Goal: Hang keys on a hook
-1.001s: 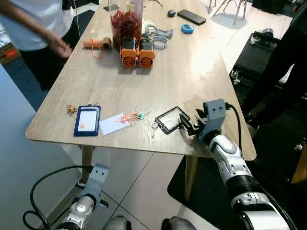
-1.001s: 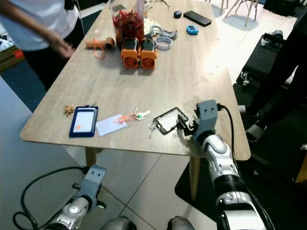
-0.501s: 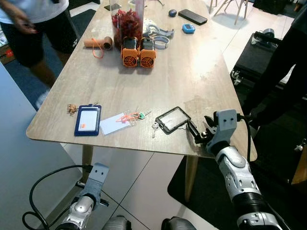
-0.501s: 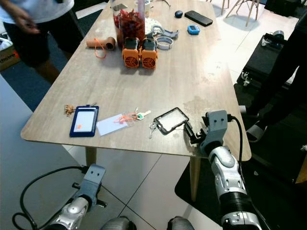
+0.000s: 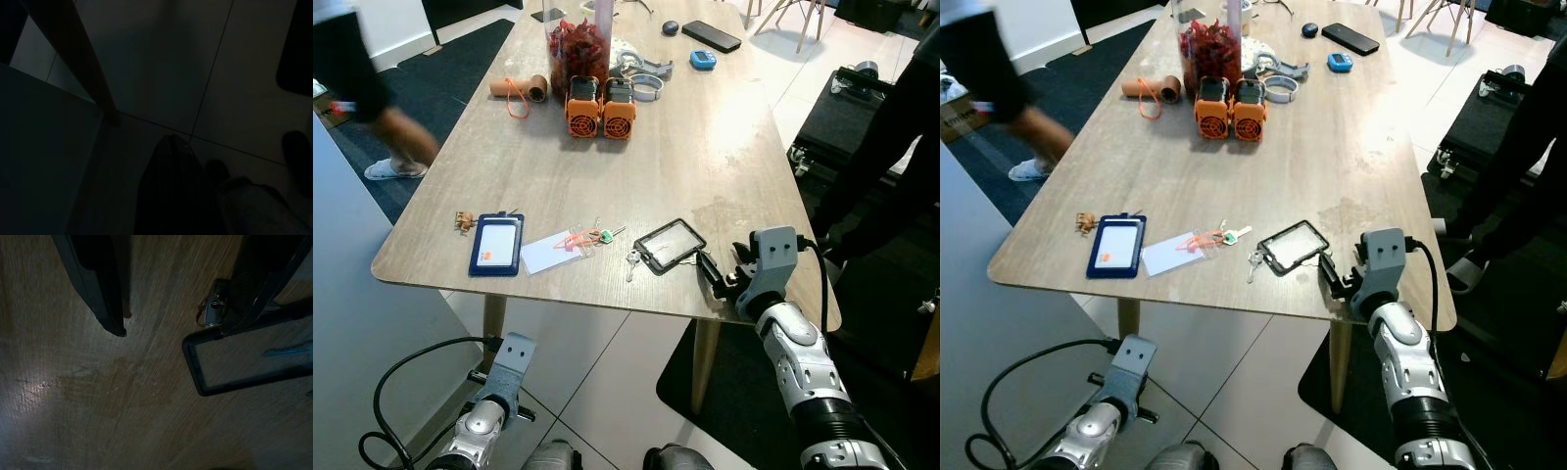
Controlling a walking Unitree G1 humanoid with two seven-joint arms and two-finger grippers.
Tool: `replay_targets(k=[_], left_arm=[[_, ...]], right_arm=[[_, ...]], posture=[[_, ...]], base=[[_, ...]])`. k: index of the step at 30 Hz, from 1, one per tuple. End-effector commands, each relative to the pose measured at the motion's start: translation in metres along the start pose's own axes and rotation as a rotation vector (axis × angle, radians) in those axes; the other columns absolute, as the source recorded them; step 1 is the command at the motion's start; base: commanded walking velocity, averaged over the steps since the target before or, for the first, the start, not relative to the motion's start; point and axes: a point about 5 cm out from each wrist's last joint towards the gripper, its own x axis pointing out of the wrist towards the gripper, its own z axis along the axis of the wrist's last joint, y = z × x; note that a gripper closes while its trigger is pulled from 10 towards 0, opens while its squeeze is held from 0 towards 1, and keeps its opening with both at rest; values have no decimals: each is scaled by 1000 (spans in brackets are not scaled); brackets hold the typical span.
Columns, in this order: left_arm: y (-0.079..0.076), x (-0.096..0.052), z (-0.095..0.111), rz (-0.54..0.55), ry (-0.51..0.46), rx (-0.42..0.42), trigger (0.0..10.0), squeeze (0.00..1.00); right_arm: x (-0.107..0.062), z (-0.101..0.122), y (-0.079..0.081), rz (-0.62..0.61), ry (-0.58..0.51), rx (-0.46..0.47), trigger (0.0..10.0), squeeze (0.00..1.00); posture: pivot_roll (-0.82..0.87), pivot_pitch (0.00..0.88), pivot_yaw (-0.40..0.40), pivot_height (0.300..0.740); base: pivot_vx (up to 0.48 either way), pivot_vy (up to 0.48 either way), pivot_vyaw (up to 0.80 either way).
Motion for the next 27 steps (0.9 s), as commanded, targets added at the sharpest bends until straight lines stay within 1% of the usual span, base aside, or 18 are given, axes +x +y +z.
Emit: replay_targets(k=[1,2,3,4,5,9,10,11,21,24,27], left_arm=[[3,-4,-10,2,32,10,10000,0],[3,-4,-10,2,32,10,10000,0],[3,-4,-10,3,33,10,10000,0],[3,-4,-10,3,33,11,10000,0],[3,-4,-10,3,33,11,10000,0],[3,-4,-10,3,33,12,10000,0],[3,-4,-10,3,33,13,10000,0],[4,-4,-10,2,33,14,10000,0],[5,-4,-10,2,34,19,10000,0],[6,-4,-10,4,33,22,10000,0],[6,-4,-10,4,33,22,10000,0]], right_arm=[[-4,-8,-5,-26,47,16,10000,0],[-4,-8,-6,-30,49,20,4549,0],[-4,-8,-7,-34,51,24,3490,0],[-4,-8,-8,-38,53,27,667,0],[-5,-8,-8,-41,56,29,0,0],[-5,-8,-9,-47,60,28,0,0],[-5,-8,-9,-50,62,25,824,0],[-6,-8,-10,-56,66,21,10000,0],[-7,-8,-14,-75,72,14,10000,0],[-8,-5,-18,-91,55,16,10000,0],[-8,-5,-18,-91,55,16,10000,0]], posture=[[80,123,-57,740],[80,123,-57,740],[80,123,-57,740],[80,123,-57,740],[80,123,-57,740],[79,122,-56,740],[79,122,-56,740],[79,122,-55,740],[81,122,-55,740],[83,117,-54,740],[83,117,-54,740]], base=[[0,0,0],[0,0,0],[0,0,0],[0,0,0],[0,0,0],[0,0,0],[0,0,0],[0,0,0],[0,0,0],[0,0,0],[0,0,0]])
